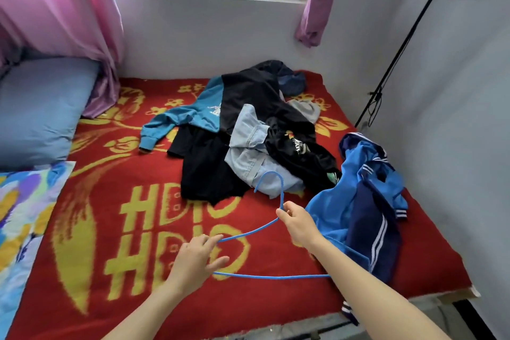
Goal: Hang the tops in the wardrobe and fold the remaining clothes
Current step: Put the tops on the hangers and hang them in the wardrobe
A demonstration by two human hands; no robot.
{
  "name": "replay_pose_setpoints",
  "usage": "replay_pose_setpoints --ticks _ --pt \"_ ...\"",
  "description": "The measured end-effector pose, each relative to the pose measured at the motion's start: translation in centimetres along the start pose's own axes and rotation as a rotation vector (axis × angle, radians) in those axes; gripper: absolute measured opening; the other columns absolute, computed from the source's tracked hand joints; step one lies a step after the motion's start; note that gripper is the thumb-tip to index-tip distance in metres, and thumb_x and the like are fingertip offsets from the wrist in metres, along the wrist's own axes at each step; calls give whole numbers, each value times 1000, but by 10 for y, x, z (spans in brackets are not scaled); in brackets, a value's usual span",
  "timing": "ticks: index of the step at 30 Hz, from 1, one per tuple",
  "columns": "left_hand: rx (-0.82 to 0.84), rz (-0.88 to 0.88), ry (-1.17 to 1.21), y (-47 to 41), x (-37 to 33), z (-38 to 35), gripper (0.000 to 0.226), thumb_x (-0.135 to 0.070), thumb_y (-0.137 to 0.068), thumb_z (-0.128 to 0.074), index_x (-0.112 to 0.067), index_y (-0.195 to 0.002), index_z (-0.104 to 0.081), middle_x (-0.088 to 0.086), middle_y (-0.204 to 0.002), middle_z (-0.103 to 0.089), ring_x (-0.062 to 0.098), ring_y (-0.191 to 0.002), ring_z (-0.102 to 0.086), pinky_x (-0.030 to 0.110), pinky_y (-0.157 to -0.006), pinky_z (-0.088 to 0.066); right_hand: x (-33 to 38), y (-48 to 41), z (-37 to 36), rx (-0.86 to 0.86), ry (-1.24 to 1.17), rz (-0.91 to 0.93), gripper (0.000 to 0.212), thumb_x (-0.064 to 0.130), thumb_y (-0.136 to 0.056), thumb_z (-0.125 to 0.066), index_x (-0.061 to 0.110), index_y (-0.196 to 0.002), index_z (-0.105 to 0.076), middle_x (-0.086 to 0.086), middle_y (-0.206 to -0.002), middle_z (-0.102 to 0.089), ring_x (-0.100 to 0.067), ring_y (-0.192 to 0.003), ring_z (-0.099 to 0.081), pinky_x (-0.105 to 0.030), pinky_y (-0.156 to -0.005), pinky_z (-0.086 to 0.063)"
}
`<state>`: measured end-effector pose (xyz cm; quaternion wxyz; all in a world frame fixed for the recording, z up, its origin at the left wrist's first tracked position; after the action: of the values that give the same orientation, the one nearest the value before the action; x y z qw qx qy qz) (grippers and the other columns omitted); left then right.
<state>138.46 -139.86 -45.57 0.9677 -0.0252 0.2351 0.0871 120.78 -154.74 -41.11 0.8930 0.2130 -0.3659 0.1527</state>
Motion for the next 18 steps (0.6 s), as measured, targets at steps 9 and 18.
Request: replay_pose_setpoints --ticks 9,18 --pt "19 412 247 -72 -11 -35 16 -17 -92 -57 -24 -100 -70 -12 -91 -64 10 -90 -62 33 -77 -51 -58 -80 22 147 -48 -39 32 26 -96 -47 19 -66 -36 8 -60 -37 -9 -56 -34 -29 -59 -28" --pt "98 482 184 -91 -9 -69 15 -19 -89 -62 -21 -102 -69 -10 -82 -60 11 -87 -62 28 -76 -48 -93 -112 -13 298 -99 -91 29 25 -94 -48 18 -69 -38 3 -63 -45 -16 -63 -42 -31 -62 -33"
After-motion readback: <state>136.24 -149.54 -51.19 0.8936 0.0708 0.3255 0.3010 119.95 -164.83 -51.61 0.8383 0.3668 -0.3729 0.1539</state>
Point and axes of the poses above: each hand's wrist, its own y-axis away from the middle knuckle, its own z-axis out of the back of the hand, x = y × z, the point moved 8 cm from there along -y, towards the middle knuckle
